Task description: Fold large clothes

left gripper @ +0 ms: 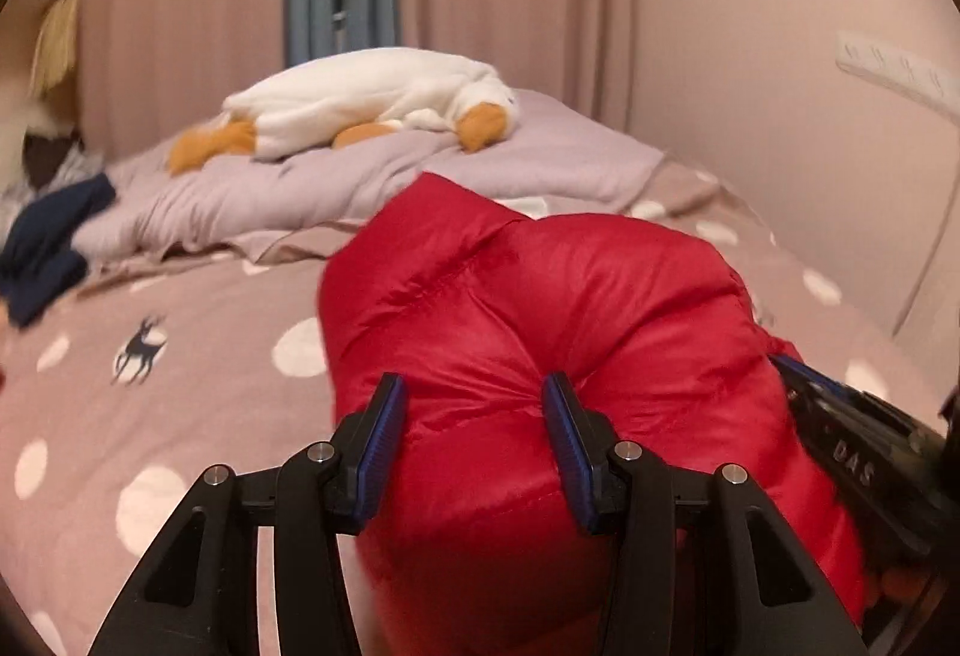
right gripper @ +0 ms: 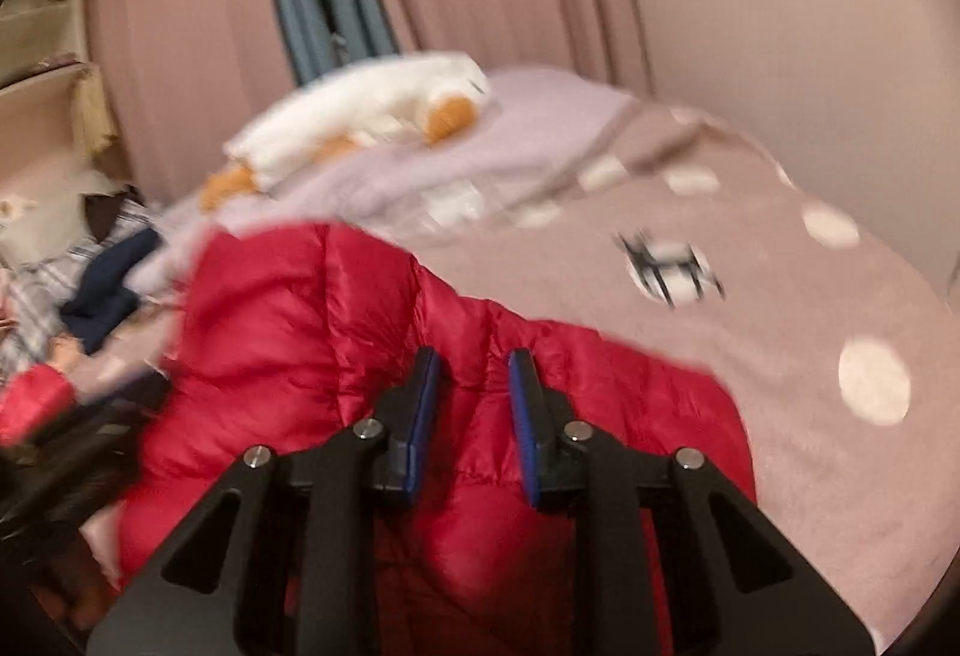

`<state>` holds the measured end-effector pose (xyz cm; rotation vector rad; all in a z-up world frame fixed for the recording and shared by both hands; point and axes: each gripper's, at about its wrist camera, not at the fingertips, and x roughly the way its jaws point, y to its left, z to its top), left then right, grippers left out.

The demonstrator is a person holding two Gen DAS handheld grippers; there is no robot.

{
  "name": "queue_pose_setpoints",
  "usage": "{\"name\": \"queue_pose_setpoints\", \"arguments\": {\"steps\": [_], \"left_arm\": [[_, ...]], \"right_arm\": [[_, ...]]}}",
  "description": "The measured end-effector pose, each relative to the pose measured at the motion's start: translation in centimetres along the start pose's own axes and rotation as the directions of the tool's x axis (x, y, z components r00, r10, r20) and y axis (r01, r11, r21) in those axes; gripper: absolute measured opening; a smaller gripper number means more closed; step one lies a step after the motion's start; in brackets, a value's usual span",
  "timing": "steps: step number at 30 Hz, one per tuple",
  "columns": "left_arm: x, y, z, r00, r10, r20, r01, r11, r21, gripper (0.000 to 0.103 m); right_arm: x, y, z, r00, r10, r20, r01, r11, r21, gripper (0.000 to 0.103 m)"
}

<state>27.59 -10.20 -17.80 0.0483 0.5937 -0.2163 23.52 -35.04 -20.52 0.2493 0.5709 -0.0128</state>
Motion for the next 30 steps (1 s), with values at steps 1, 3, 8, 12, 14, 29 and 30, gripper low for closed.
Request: {"name": "queue_pose_setpoints", "arguments": {"steps": [1,3,8,12,14,29,30], "left_arm": [[0.2,-0.3,-0.2,1.000,0.018,-0.003,-0.018,1.000,0.006,0.047],[0.2,-0.6,-0.5,1.000,0.017,0.001,-0.017,1.000,0.019,0.047],[1.1,1.9,-1.5,0.998,-0.061,0.014,0.062,0.996,-0.062,0.049],[1.2,0.9,-1.6,0.999,-0.016,0.033,0.017,0.999,-0.027,0.049],[1.2,0.5,-1.8,0.999,0.003,0.044,-0.003,1.000,-0.013,0.049],[-6.0,5.0,-0.8,0.975,-0.222,0.015,0.220,0.952,-0.215,0.072],[-6.9,5.5,-0.9,0.969,-0.247,0.035,0.248,0.942,-0.225,0.080]], "right_arm": [[0.6,-0.8,-0.2,1.000,0.024,-0.017,-0.024,0.999,0.041,0.021],[1.2,-1.8,-0.2,0.997,0.069,-0.040,-0.065,0.993,0.101,0.021],[2.1,-0.1,-0.5,0.999,0.001,-0.051,0.002,0.998,0.055,0.021],[3.1,0.9,-1.2,0.998,-0.036,-0.052,0.038,0.999,0.029,0.021],[3.4,0.6,-1.3,0.998,-0.027,-0.058,0.029,0.999,0.041,0.021],[-4.6,-1.3,-0.2,0.997,0.039,0.061,-0.049,0.985,0.168,0.102],[-5.9,-1.9,-0.2,0.994,0.069,0.087,-0.085,0.978,0.191,0.102]]}}
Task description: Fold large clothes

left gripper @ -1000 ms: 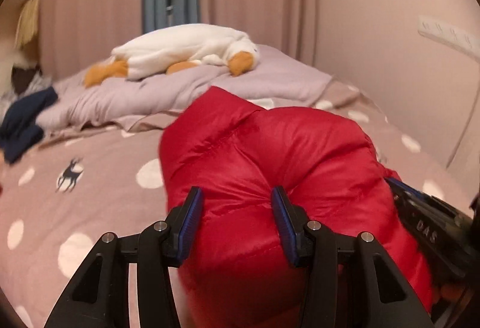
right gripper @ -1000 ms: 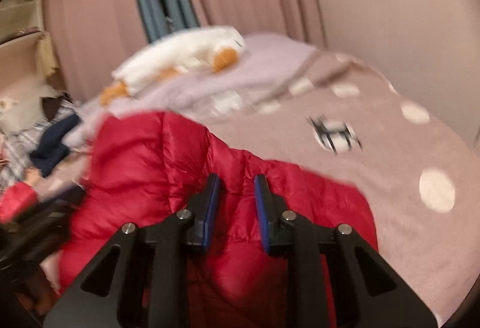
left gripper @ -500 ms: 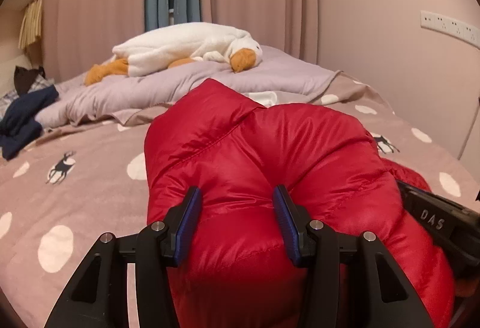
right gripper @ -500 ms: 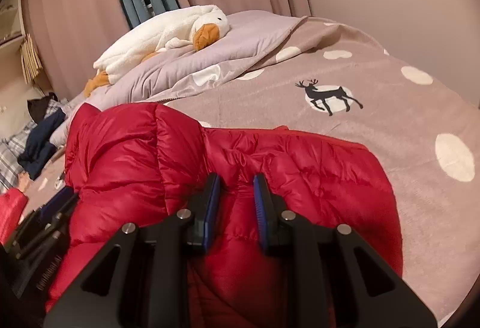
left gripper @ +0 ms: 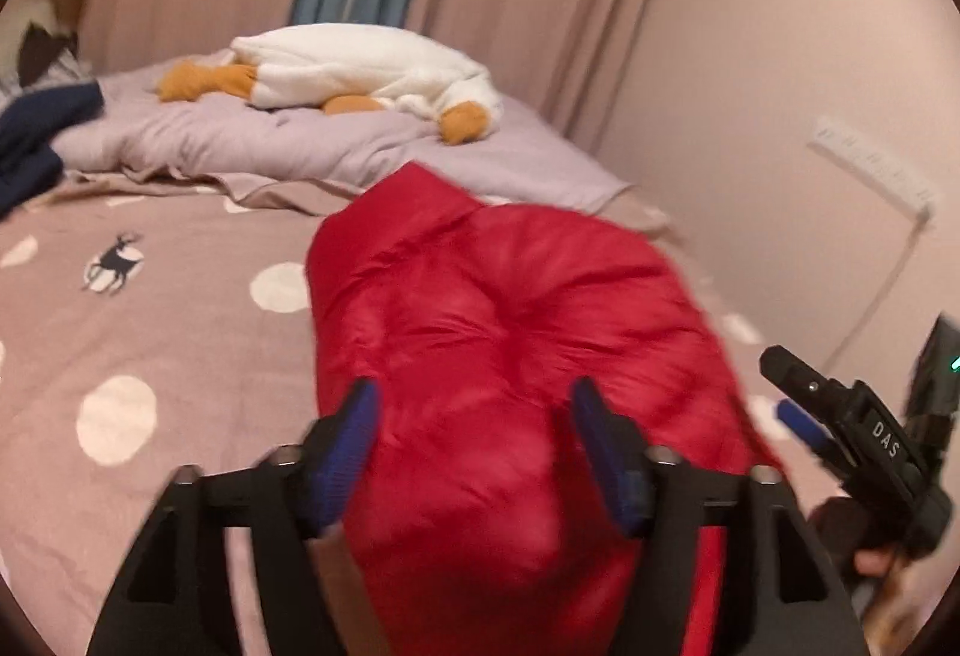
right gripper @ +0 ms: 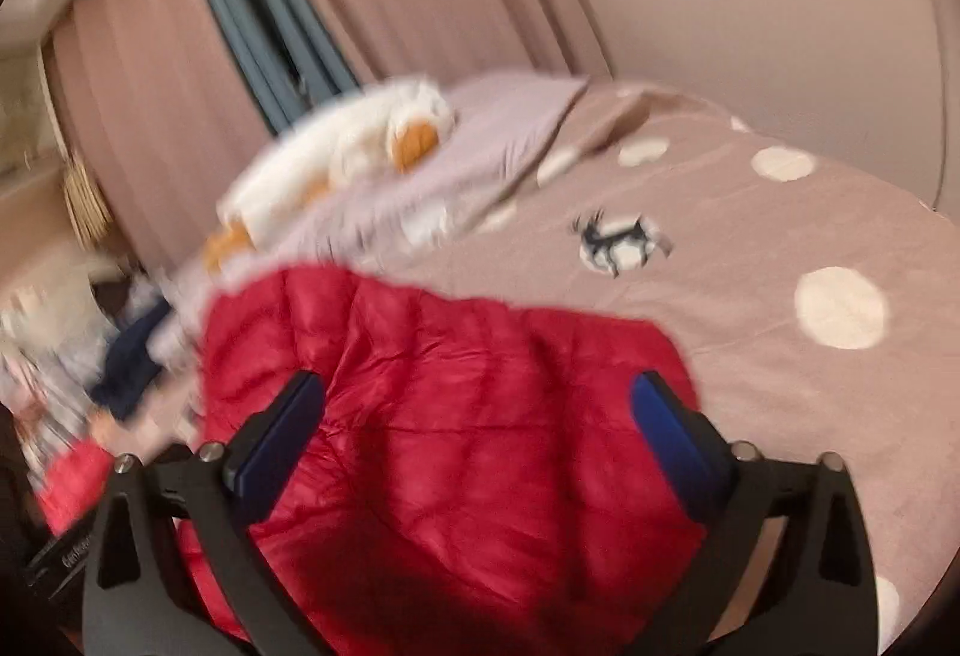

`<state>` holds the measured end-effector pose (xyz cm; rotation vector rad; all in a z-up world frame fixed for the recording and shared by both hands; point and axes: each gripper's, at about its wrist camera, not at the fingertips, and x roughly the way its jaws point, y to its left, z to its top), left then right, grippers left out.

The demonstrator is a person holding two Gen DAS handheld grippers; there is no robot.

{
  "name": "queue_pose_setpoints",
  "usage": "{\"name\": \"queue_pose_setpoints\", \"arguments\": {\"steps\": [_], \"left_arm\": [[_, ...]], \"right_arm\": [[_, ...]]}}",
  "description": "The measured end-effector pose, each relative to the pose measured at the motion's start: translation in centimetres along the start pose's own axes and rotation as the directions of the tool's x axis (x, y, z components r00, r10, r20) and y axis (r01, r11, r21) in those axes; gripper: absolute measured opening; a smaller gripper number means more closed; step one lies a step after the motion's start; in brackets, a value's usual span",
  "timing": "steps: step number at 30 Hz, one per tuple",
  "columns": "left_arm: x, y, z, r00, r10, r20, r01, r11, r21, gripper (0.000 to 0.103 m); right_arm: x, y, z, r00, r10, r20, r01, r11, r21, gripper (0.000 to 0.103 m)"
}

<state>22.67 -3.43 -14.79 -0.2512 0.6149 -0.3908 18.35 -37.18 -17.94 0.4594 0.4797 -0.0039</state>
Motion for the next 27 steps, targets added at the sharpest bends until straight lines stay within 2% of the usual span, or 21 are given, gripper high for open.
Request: {"name": "queue_pose_setpoints", "arguments": {"steps": [1,2,4,6,9,11,12,14,15,16,17,18,19,20,21,22,24,25,27], "left_arm": [[-0.8,0.3,-0.1,1.000,-0.013,0.016,0.013,1.000,-0.009,0.095],[-1.8,0.8,-0.4,0.999,-0.015,0.048,0.016,0.999,-0.032,0.103],[-2.6,2.1,-1.0,0.997,-0.002,0.079,0.010,0.995,-0.095,0.103],[-2.0,3.5,-1.2,0.999,-0.017,0.027,0.021,0.988,-0.153,0.102],[0.4,6.4,-1.9,0.989,-0.116,-0.089,0.082,0.942,-0.325,0.103],[2.3,7.8,-3.0,0.969,-0.201,-0.145,0.123,0.896,-0.427,0.102],[2.9,7.8,-3.2,0.961,-0.228,-0.159,0.136,0.884,-0.447,0.102],[4.7,7.8,-3.8,0.928,-0.313,-0.202,0.186,0.859,-0.476,0.102],[5.6,7.6,-4.2,0.904,-0.370,-0.215,0.227,0.840,-0.494,0.102],[6.8,7.4,-4.6,0.868,-0.442,-0.225,0.271,0.803,-0.530,0.102],[7.9,7.2,-5.0,0.830,-0.509,-0.228,0.309,0.759,-0.574,0.102],[8.4,7.0,-5.2,0.812,-0.537,-0.227,0.324,0.740,-0.590,0.102],[9.2,6.3,-5.2,0.807,-0.540,-0.239,0.330,0.748,-0.575,0.102],[9.5,5.8,-5.0,0.808,-0.534,-0.251,0.333,0.764,-0.553,0.103],[10.2,5.0,-4.9,0.799,-0.536,-0.274,0.350,0.784,-0.513,0.103],[10.7,4.7,-4.9,0.791,-0.541,-0.285,0.361,0.789,-0.497,0.103],[11.5,4.5,-4.9,0.786,-0.549,-0.283,0.372,0.786,-0.493,0.103],[11.6,4.4,-4.8,0.795,-0.541,-0.275,0.363,0.787,-0.499,0.102],[11.7,3.8,-4.8,0.817,-0.508,-0.274,0.338,0.806,-0.486,0.099]], "right_arm": [[-1.4,-0.6,0.2,0.999,0.046,0.014,-0.047,0.998,0.032,0.102],[-2.4,-1.2,0.2,0.997,0.077,0.026,-0.079,0.995,0.059,0.102],[-3.8,-2.6,-0.1,0.994,0.102,0.028,-0.104,0.988,0.110,0.103],[-3.8,-3.7,-0.7,0.996,0.087,-0.029,-0.082,0.985,0.150,0.103],[-2.9,-5.1,-1.7,0.990,0.098,-0.097,-0.074,0.972,0.223,0.103],[-1.6,-6.1,-2.6,0.972,0.168,-0.163,-0.112,0.945,0.307,0.103],[-1.0,-6.3,-3.0,0.960,0.208,-0.189,-0.136,0.932,0.335,0.103],[1.0,-6.2,-4.2,0.917,0.315,-0.244,-0.209,0.902,0.379,0.103],[1.9,-6.1,-4.8,0.897,0.350,-0.270,-0.229,0.891,0.393,0.103],[3.1,-5.9,-5.5,0.872,0.384,-0.303,-0.246,0.880,0.407,0.103],[3.8,-5.4,-6.0,0.862,0.394,-0.318,-0.256,0.881,0.398,0.103],[3.8,-4.9,-6.1,0.867,0.385,-0.315,-0.258,0.890,0.377,0.103],[4.0,-4.2,-6.2,0.861,0.395,-0.319,-0.273,0.890,0.366,0.103],[4.1,-3.7,-6.4,0.844,0.423,-0.328,-0.295,0.879,0.375,0.103],[4.7,-3.0,-6.7,0.820,0.462,-0.336,-0.324,0.860,0.394,0.103],[5.3,-2.4,-7.1,0.802,0.488,-0.344,-0.340,0.847,0.409,0.103],[6.1,-1.2,-7.6,0.815,0.457,-0.356,-0.317,0.866,0.386,0.103],[6.2,-0.8,-7.7,0.819,0.452,-0.354,-0.316,0.870,0.378,0.101],[6.2,-0.7,-7.9,0.817,0.468,-0.336,-0.329,0.858,0.394,0.084]]}}
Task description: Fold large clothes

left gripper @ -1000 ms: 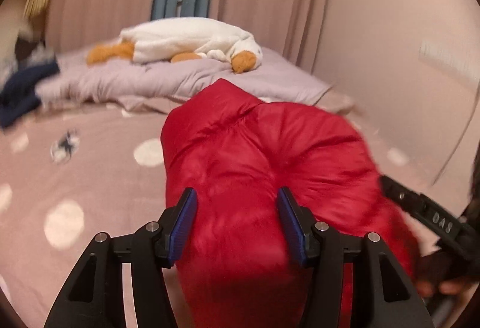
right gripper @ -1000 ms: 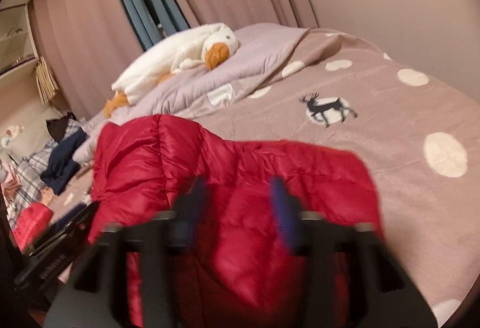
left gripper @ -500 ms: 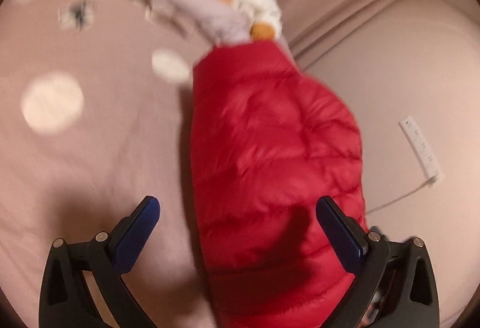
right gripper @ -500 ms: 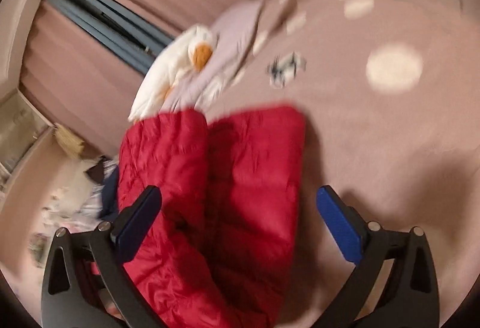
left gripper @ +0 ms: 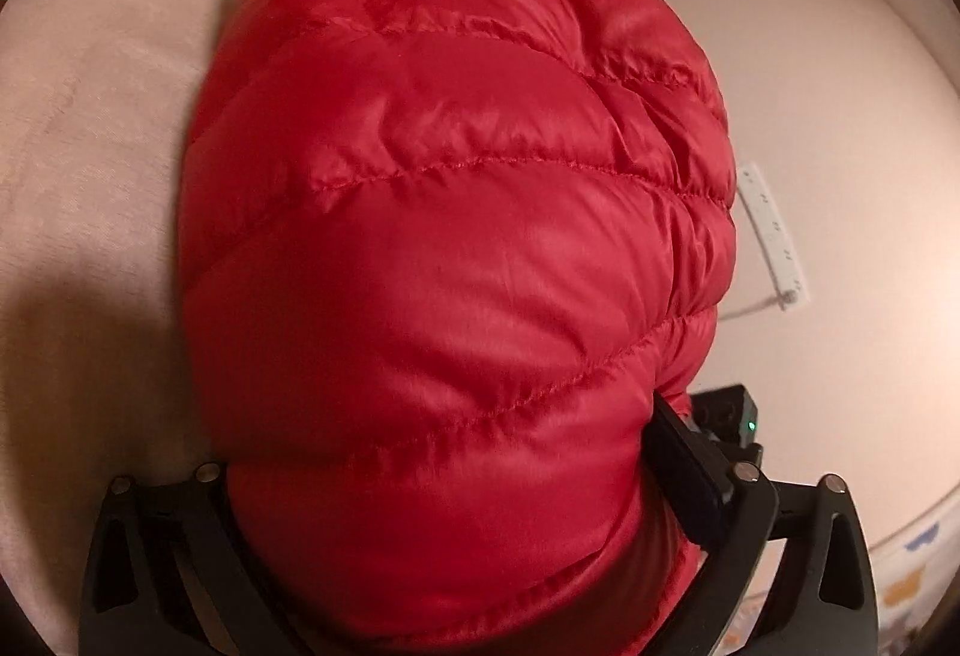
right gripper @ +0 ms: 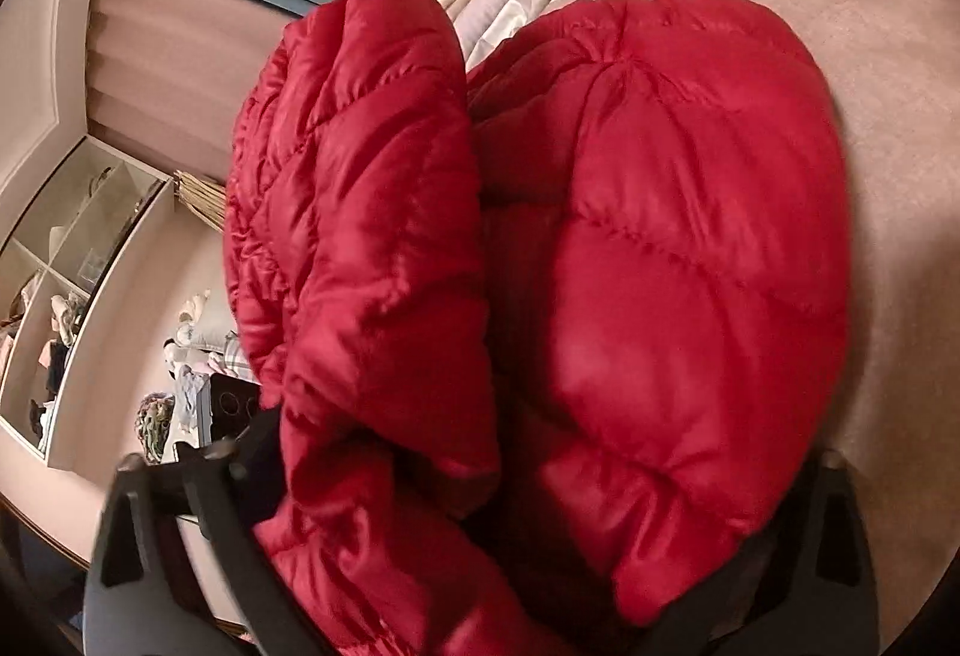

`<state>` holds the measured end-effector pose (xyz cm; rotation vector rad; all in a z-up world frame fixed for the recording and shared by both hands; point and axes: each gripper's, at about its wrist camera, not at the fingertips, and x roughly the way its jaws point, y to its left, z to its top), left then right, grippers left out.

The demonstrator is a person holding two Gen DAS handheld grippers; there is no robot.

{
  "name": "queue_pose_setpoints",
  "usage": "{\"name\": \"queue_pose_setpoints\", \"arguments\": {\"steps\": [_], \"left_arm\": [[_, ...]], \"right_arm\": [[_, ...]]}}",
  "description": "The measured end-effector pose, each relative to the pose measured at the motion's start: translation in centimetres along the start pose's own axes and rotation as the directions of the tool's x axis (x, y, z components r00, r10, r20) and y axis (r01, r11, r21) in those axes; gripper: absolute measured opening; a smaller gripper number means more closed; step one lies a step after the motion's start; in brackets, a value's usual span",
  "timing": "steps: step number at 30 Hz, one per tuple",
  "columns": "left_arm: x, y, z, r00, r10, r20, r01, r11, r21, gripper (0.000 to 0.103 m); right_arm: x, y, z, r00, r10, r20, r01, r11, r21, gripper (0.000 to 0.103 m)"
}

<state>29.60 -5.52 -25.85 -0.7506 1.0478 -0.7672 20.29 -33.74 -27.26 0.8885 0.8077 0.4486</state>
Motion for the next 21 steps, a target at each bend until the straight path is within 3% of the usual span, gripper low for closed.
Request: {"name": "queue_pose_setpoints", "arguments": {"steps": [3,6,11,14,21], "left_arm": [[0.4,-1.4,-0.3,0.996,0.081,0.028,-0.082,0.996,0.047,0.094],[0.6,-3.7,-0.7,0.988,0.147,0.047,-0.151,0.982,0.116,0.090],[-1.7,-8.8,-1.5,0.974,0.176,0.142,-0.204,0.957,0.206,0.088],[-3.4,-11.2,-2.0,0.966,0.162,0.201,-0.209,0.949,0.238,0.088],[-8.3,-16.7,-4.8,0.942,0.100,0.320,-0.210,0.920,0.332,0.088]], "right_arm": [[-0.3,-1.0,-0.2,0.995,0.090,0.029,-0.092,0.995,0.042,0.062],[-0.6,-1.2,-0.5,0.986,0.161,0.051,-0.163,0.985,0.046,0.056],[-1.3,0.8,-1.2,0.967,0.244,0.068,-0.246,0.969,0.025,0.055],[-2.7,3.8,-1.3,0.964,0.256,0.073,-0.251,0.966,-0.062,0.055],[-5.4,9.7,-1.5,0.929,0.347,0.125,-0.321,0.928,-0.190,0.056]]}}
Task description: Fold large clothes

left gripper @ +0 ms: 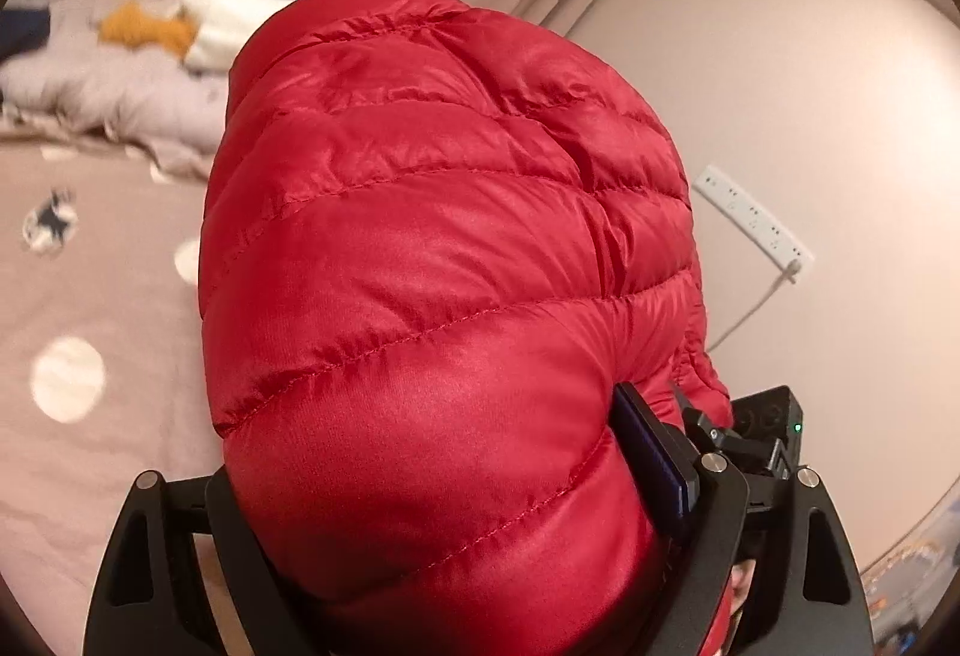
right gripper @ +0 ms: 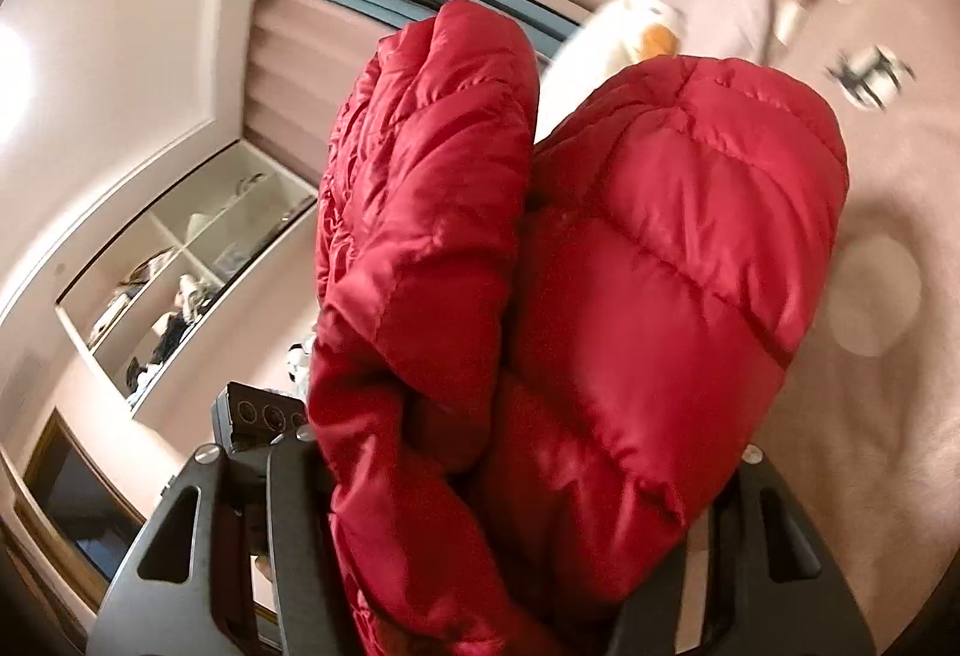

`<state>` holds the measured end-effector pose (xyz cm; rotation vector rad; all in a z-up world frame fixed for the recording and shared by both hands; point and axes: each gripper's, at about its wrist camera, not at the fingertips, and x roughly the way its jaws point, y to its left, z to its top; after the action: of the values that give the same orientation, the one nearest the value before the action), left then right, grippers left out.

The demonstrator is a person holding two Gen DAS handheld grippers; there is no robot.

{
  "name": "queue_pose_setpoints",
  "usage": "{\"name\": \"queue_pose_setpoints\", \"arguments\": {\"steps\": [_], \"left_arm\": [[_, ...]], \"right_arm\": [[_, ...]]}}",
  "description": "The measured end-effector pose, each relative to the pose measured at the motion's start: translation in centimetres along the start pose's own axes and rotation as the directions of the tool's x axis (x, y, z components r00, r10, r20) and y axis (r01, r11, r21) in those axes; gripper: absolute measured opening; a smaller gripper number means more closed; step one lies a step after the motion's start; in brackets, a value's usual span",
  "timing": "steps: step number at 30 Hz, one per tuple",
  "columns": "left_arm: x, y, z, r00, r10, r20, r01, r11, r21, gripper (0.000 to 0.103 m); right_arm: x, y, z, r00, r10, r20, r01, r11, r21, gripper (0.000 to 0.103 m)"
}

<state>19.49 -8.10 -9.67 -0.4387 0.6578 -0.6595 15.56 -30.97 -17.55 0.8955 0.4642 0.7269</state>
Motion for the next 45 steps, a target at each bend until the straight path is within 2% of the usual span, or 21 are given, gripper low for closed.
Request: {"name": "queue_pose_setpoints", "arguments": {"steps": [4,7,11,14,19,21,29,37,42,45], "left_arm": [[-4.7,-1.6,-0.4,0.998,0.016,0.062,-0.020,0.998,0.052,0.088],[-6.3,-2.4,-0.4,0.994,0.039,0.098,-0.045,0.997,0.064,0.088],[-9.0,-3.4,-1.2,0.990,0.035,0.138,-0.046,0.996,0.078,0.088],[-11.4,-3.3,-1.8,0.983,0.010,0.185,-0.027,0.996,0.089,0.088],[-13.1,-1.5,0.2,0.974,-0.023,0.225,0.007,0.997,0.072,0.088],[-13.0,-0.7,0.8,0.972,-0.021,0.233,0.008,0.998,0.056,0.088],[-16.7,0.2,0.5,0.960,0.029,0.277,-0.037,0.999,0.023,0.088],[-18.4,0.5,0.3,0.943,0.065,0.327,-0.068,0.998,-0.002,0.088],[-16.8,2.1,1.8,0.935,0.077,0.346,-0.085,0.996,0.006,0.088],[-14.4,3.6,2.4,0.944,0.068,0.323,-0.073,0.997,0.003,0.088]], "right_arm": [[0.9,3.2,-0.2,0.999,0.031,0.010,-0.031,0.999,-0.040,0.062],[1.4,4.9,-1.1,1.000,0.024,0.003,-0.024,0.995,-0.098,0.063],[1.9,7.0,-1.5,1.000,0.029,0.003,-0.028,0.990,-0.137,0.063],[2.2,8.3,-1.2,0.999,0.054,0.005,-0.053,0.984,-0.170,0.063],[2.9,11.1,-1.3,0.999,0.050,-0.007,-0.050,0.967,-0.249,0.063],[3.4,11.9,-1.5,0.999,0.046,-0.018,-0.049,0.965,-0.256,0.063],[5.6,13.7,-2.5,0.997,0.053,-0.064,-0.068,0.960,-0.273,0.063],[7.8,14.9,-2.1,0.992,0.045,-0.117,-0.080,0.946,-0.313,0.064],[10.0,15.2,-1.0,0.991,0.026,-0.130,-0.069,0.936,-0.345,0.065],[11.5,14.1,0.0,0.992,-0.008,-0.129,-0.037,0.939,-0.342,0.065]]}}
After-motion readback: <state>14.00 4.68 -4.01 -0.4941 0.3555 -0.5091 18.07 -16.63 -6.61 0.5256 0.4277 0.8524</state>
